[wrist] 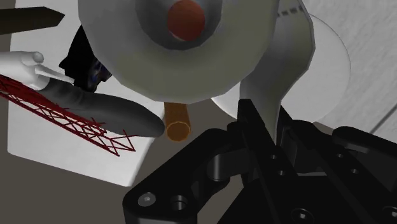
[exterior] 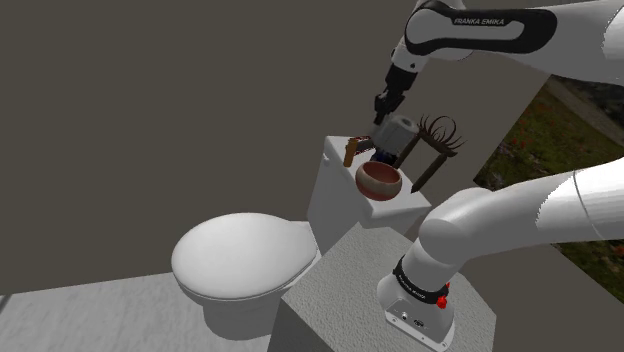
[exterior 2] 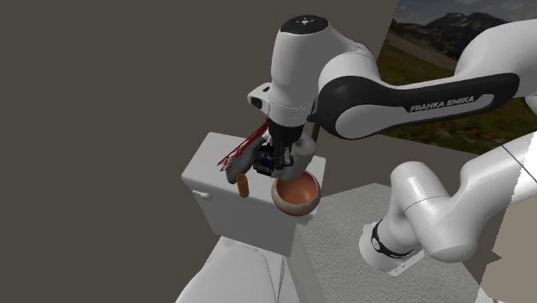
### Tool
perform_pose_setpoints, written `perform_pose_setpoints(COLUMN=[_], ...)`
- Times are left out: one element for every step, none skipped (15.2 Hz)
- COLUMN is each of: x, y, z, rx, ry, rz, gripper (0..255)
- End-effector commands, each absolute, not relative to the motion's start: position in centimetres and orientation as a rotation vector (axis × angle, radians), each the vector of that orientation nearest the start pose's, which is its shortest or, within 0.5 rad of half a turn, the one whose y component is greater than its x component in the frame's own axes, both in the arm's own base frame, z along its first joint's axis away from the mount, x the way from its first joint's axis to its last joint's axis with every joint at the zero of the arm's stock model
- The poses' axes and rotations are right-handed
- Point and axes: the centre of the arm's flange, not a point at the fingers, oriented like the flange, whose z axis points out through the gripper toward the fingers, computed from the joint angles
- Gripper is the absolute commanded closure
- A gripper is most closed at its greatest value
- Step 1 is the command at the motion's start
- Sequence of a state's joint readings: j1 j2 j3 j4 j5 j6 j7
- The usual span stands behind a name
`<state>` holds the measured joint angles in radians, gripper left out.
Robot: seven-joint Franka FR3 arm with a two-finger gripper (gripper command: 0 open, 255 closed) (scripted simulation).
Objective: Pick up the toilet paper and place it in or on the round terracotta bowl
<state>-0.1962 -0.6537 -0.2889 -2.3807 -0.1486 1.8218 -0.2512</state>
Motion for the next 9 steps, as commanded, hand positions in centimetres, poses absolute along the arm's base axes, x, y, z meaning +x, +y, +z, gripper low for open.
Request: perform_pose_setpoints(x=[29.4,28.7,28.7,28.7,28.7,28.7,28.7,28.7,28.7], y=[-18.6,-18.1,-18.1,-18.1,-18.1,-18.1,-18.1,-18.1,-18.1], z=[54.5,54.6,54.0,53.5,53.0,52.4,51.9,51.4,50.9], rx=[-3.129,-3.129,-3.129,-3.129,-3.129,-3.129,-3.129,-3.129,-3.129], ry=[0.238,0.238,0.238,0.238,0.238,0.238,0.238,0.238,0.238], rz=[-0.130,-0.130,-0.130,-0.130,-0.130,-0.130,-0.130,-0.130,-0.130], gripper=[255,255,255,255,255,255,255,255,255])
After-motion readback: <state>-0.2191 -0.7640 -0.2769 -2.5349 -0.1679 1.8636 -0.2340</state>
